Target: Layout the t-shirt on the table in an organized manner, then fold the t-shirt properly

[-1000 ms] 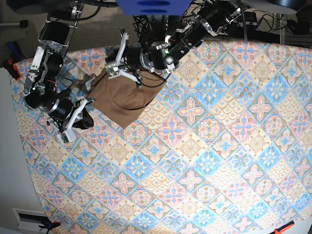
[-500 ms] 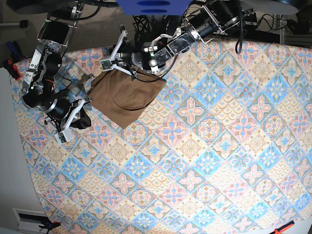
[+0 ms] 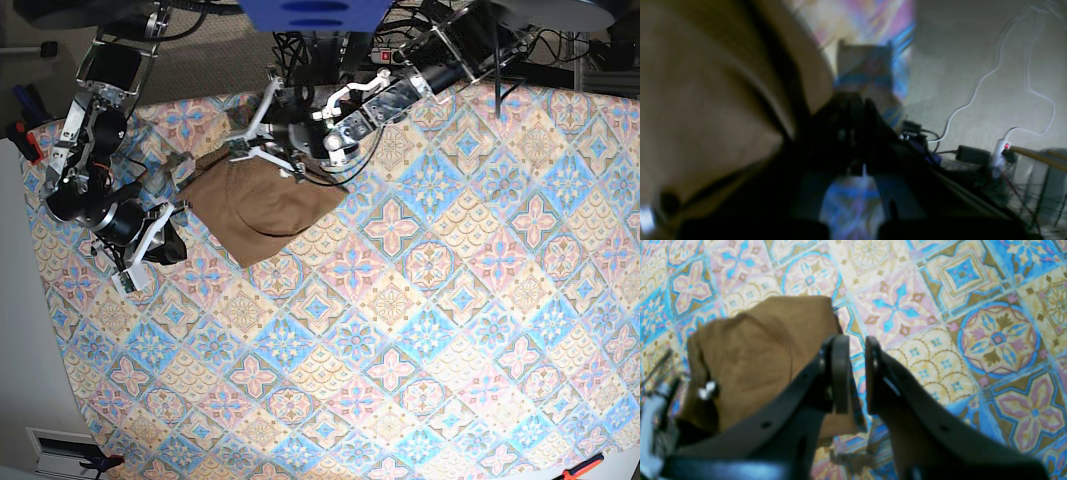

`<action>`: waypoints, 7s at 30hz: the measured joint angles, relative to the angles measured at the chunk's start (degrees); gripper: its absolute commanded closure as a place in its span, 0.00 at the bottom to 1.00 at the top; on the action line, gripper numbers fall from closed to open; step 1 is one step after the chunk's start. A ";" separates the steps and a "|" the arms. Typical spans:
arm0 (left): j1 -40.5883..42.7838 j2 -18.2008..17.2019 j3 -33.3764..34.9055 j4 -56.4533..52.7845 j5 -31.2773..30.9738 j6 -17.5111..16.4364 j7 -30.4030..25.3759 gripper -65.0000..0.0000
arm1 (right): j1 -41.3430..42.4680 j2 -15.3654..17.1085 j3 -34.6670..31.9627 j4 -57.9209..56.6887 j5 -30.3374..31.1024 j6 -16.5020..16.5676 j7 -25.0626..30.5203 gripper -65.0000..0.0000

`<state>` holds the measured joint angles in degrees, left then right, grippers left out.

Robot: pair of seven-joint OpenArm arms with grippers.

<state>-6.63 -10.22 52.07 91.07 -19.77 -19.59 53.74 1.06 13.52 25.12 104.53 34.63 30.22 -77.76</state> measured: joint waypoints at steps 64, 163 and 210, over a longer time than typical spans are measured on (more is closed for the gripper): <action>-25.94 18.51 -12.46 -52.68 29.90 24.06 -30.23 1.00 | -6.60 -0.02 0.02 0.22 0.04 0.00 0.44 0.87; 35.60 -7.21 -43.89 -51.32 5.79 2.99 -57.90 1.00 | -22.10 -0.96 8.13 -50.93 -30.14 -0.22 40.02 1.00; 7.56 -2.78 -28.61 -91.03 4.31 9.14 -63.73 1.00 | -3.28 -5.95 7.93 -103.80 -39.21 -36.52 78.03 1.00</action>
<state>0.93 -12.99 23.46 0.03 -15.46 -10.46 -10.00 -2.22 7.57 33.06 0.73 -4.58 -6.31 0.27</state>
